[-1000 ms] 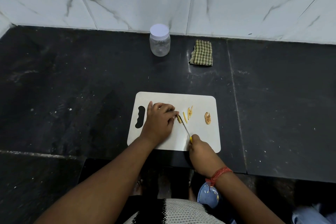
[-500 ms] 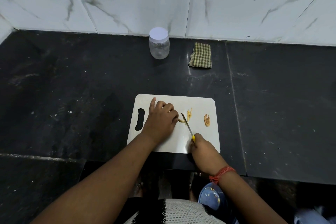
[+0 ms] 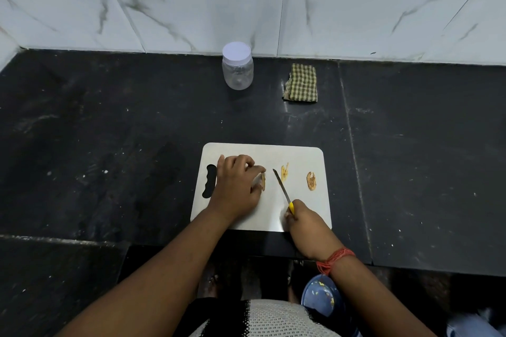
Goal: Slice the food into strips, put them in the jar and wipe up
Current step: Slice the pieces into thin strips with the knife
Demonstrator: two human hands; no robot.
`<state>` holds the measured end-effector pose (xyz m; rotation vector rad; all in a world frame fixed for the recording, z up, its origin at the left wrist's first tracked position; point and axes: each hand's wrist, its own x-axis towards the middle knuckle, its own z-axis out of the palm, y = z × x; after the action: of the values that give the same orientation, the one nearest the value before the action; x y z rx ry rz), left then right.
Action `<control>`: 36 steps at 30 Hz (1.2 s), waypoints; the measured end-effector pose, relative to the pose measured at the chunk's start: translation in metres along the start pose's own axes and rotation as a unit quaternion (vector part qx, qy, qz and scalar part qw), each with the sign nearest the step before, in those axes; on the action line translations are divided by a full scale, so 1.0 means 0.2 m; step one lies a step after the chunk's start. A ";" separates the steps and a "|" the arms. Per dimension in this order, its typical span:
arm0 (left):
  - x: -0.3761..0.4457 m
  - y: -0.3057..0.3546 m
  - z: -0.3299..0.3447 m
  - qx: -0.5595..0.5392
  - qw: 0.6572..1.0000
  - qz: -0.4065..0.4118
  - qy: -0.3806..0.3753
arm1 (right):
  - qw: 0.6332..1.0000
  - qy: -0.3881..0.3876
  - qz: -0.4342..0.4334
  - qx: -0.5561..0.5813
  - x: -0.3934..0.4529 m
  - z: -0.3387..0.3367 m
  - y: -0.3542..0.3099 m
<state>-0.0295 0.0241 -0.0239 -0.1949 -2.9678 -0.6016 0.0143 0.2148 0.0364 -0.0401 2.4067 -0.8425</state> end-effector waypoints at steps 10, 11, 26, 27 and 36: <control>-0.02 0.01 0.02 -0.065 0.997 -0.040 0.019 | 1.000 -0.001 -0.020 -0.013 0.01 0.04 -0.02; -0.02 0.00 0.02 -0.070 0.996 -0.042 0.026 | 1.000 0.000 -0.023 -0.017 0.01 0.05 -0.02; 0.07 0.04 0.03 -0.078 0.985 -0.150 0.030 | 0.997 0.011 -0.031 -0.068 0.06 0.08 -0.05; 0.07 0.04 0.03 -0.078 0.985 -0.150 0.029 | 0.997 0.012 -0.031 -0.068 0.06 0.08 -0.05; 0.06 0.03 0.02 -0.085 0.984 -0.156 0.025 | 0.998 0.010 -0.029 -0.059 0.06 0.09 -0.06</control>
<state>-0.0402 0.0329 -0.0237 0.2736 -2.9176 -0.8825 0.0115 0.1929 0.0253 -0.1473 2.4831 -0.7283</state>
